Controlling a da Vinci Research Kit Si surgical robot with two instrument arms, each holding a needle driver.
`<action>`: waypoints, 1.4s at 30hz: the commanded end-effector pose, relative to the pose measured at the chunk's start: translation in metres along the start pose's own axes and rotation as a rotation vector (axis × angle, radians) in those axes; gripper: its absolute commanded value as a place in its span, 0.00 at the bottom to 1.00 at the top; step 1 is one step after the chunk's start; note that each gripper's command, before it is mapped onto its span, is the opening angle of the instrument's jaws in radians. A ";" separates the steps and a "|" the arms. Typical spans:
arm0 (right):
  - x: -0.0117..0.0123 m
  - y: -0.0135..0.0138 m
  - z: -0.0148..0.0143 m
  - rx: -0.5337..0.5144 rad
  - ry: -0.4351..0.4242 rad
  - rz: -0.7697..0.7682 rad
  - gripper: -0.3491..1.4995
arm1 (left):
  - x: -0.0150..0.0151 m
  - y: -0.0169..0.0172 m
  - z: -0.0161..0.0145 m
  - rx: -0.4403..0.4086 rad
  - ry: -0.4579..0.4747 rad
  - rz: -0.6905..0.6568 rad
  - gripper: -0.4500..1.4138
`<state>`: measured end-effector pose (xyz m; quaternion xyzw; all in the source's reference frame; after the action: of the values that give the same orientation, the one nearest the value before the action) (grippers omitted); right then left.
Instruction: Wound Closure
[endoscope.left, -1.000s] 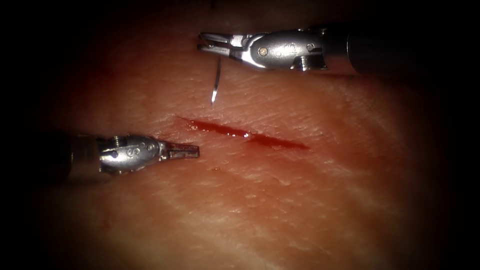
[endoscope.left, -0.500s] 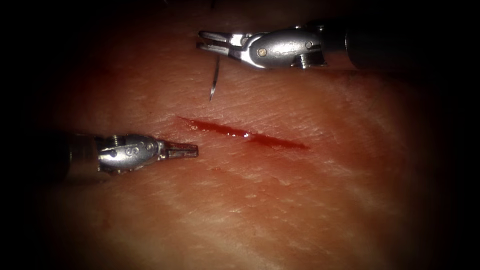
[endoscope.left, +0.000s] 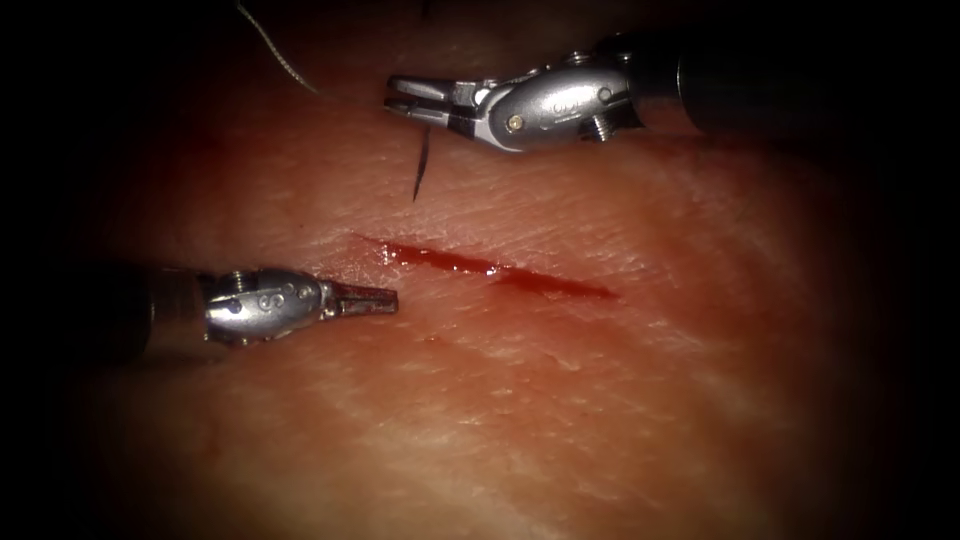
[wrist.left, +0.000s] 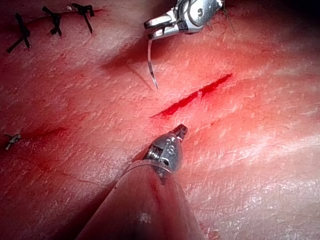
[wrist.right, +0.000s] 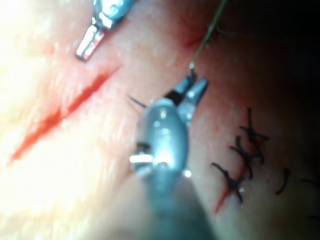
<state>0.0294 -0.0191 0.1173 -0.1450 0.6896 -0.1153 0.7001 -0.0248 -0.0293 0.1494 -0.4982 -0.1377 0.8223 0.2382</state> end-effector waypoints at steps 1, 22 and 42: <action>-0.0003 -0.0001 0.0007 0.000 0.004 -0.002 0.00 | -0.0005 0.0002 0.0008 -0.003 -0.003 -0.001 0.11; 0.0004 -0.0005 0.0010 0.021 0.006 -0.055 0.00 | -0.0020 -0.0003 0.0010 -0.004 -0.026 0.000 0.12; 0.0003 -0.0003 0.0008 0.022 0.006 -0.054 0.00 | -0.0020 -0.0003 0.0010 -0.005 -0.026 0.000 0.11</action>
<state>0.0295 -0.0196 0.1167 -0.1551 0.6855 -0.1413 0.6972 -0.0243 -0.0296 0.1508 -0.4880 -0.1412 0.8287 0.2350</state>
